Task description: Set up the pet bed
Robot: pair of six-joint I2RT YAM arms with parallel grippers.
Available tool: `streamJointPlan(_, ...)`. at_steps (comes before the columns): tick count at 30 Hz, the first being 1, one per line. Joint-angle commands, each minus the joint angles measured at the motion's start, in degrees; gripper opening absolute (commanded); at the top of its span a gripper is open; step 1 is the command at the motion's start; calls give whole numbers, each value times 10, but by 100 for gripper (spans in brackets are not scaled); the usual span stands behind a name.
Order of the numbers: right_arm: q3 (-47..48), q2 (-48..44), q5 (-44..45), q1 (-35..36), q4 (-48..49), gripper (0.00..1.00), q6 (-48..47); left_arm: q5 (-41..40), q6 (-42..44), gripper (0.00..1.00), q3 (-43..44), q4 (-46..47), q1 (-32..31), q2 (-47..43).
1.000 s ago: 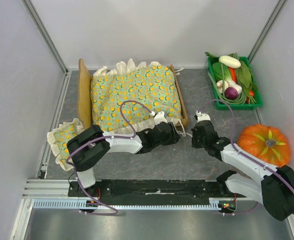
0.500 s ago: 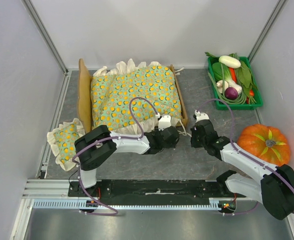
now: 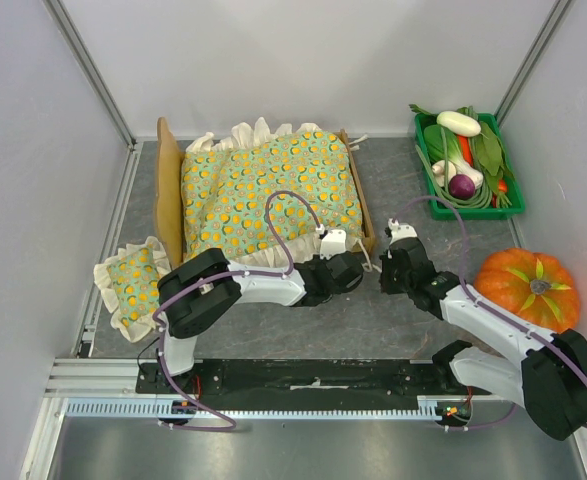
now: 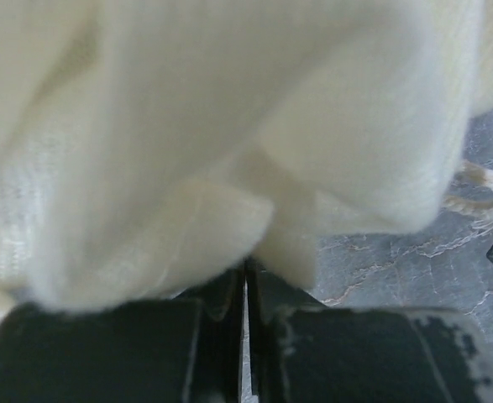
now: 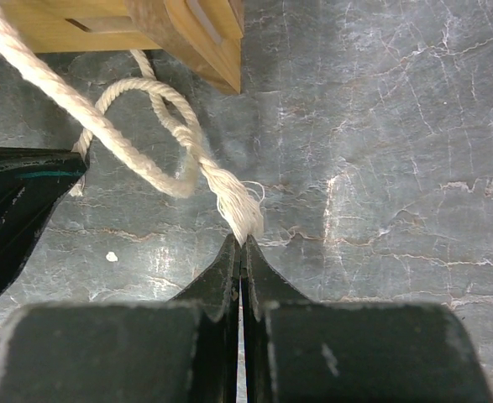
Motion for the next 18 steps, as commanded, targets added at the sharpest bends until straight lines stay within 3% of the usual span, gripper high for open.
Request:
streamJointPlan(1, 27, -10, 16, -2, 6, 0, -6, -17, 6, 2, 7, -47, -4, 19)
streamJointPlan(9, 76, 40, 93, -42, -6, 0, 9, -39, 9, 2, -76, -68, -11, -103)
streamJointPlan(18, 145, 75, 91, -110, 5, 0, -8, -54, -16, 2, -216, -110, -10, -261)
